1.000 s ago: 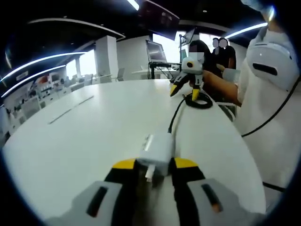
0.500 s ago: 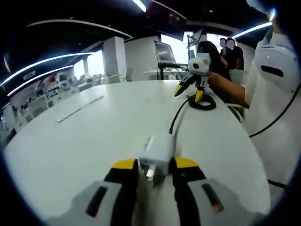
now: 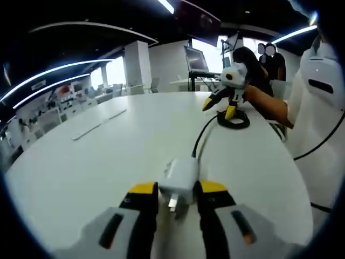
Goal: Plug the desk Type‑C cable into the charger adapter.
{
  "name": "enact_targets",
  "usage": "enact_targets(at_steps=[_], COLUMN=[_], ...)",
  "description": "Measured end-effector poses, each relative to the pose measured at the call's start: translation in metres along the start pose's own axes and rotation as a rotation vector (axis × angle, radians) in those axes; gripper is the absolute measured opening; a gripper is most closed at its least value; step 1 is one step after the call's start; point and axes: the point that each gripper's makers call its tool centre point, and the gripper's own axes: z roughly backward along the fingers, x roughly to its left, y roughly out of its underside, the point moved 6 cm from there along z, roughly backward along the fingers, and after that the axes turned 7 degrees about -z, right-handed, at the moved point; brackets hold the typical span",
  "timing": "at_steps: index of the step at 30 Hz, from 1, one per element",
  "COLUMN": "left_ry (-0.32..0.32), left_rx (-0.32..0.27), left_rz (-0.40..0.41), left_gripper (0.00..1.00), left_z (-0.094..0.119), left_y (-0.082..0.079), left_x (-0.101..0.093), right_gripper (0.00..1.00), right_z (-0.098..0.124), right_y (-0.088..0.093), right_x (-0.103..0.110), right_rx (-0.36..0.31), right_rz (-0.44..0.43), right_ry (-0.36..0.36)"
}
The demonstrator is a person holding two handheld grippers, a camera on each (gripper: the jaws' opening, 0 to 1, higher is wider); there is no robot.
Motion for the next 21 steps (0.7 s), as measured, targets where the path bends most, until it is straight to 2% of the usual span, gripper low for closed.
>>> enact_targets(at_steps=[8, 21], left_ry=[-0.018, -0.048], left_rx=[0.012, 0.040], left_rz=[0.003, -0.040], left_gripper=[0.28, 0.30], left_z=[-0.003, -0.008], left_y=[-0.001, -0.004], left_x=[0.007, 0.023], right_gripper=[0.47, 0.47], right_z=[-0.005, -0.013], right_y=[-0.002, -0.007], right_x=[-0.008, -0.019], right_rx=[-0.005, -0.006], right_rz=[-0.011, -0.021], right_ry=[0.025, 0.059])
